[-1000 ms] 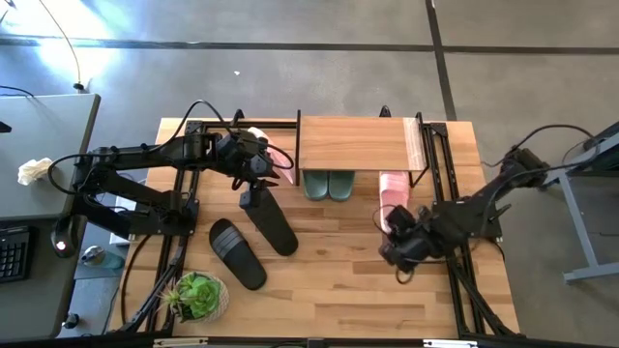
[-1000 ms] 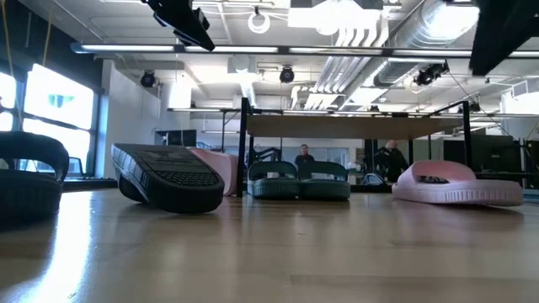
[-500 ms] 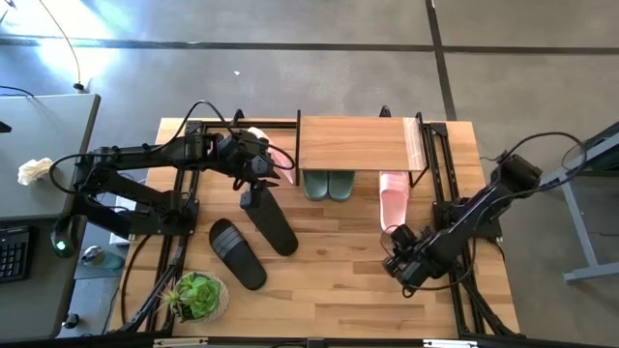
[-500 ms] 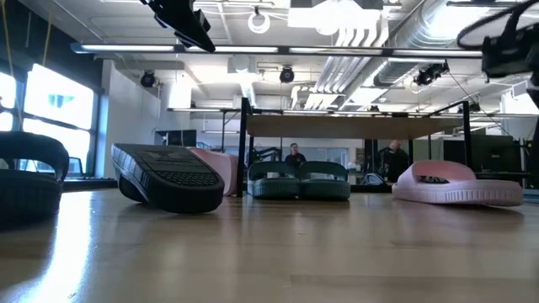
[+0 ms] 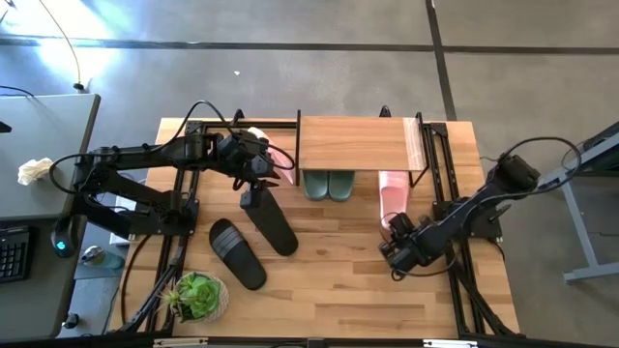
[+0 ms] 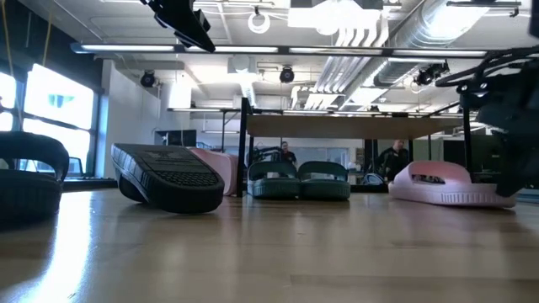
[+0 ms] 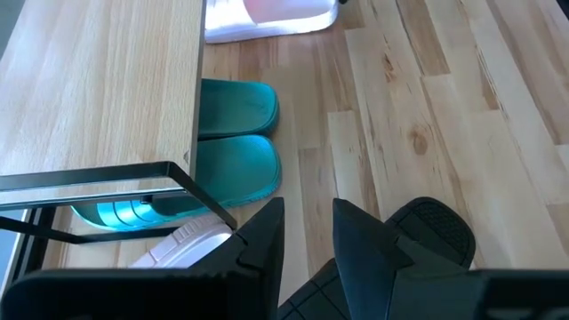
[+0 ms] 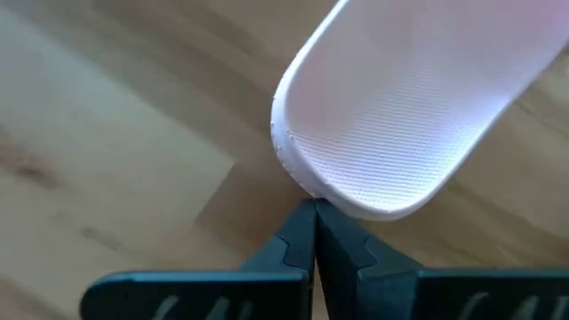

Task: Pick and place slides into the shelf
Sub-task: Put the left pink slide under the shelf

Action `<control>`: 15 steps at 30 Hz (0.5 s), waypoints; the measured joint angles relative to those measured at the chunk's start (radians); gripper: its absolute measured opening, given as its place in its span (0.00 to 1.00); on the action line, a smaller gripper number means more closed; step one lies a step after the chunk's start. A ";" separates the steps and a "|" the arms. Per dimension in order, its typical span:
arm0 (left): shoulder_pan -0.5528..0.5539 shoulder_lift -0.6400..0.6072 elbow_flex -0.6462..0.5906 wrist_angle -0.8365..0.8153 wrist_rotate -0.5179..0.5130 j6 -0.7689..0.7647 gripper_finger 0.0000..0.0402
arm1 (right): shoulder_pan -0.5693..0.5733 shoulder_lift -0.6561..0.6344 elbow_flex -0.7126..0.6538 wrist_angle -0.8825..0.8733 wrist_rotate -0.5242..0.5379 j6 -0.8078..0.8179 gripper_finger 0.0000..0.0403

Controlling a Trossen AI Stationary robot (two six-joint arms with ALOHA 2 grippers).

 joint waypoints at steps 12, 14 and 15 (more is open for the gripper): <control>0.000 0.000 0.000 0.000 0.000 0.000 0.21 | -0.137 0.000 -0.007 -0.031 0.038 -0.007 0.00; 0.000 0.000 0.000 0.000 0.000 0.000 0.21 | -0.163 0.000 -0.007 -0.042 0.038 -0.007 0.00; 0.000 0.000 0.000 -0.001 0.000 0.000 0.21 | -0.175 0.000 -0.007 -0.048 0.039 -0.008 0.00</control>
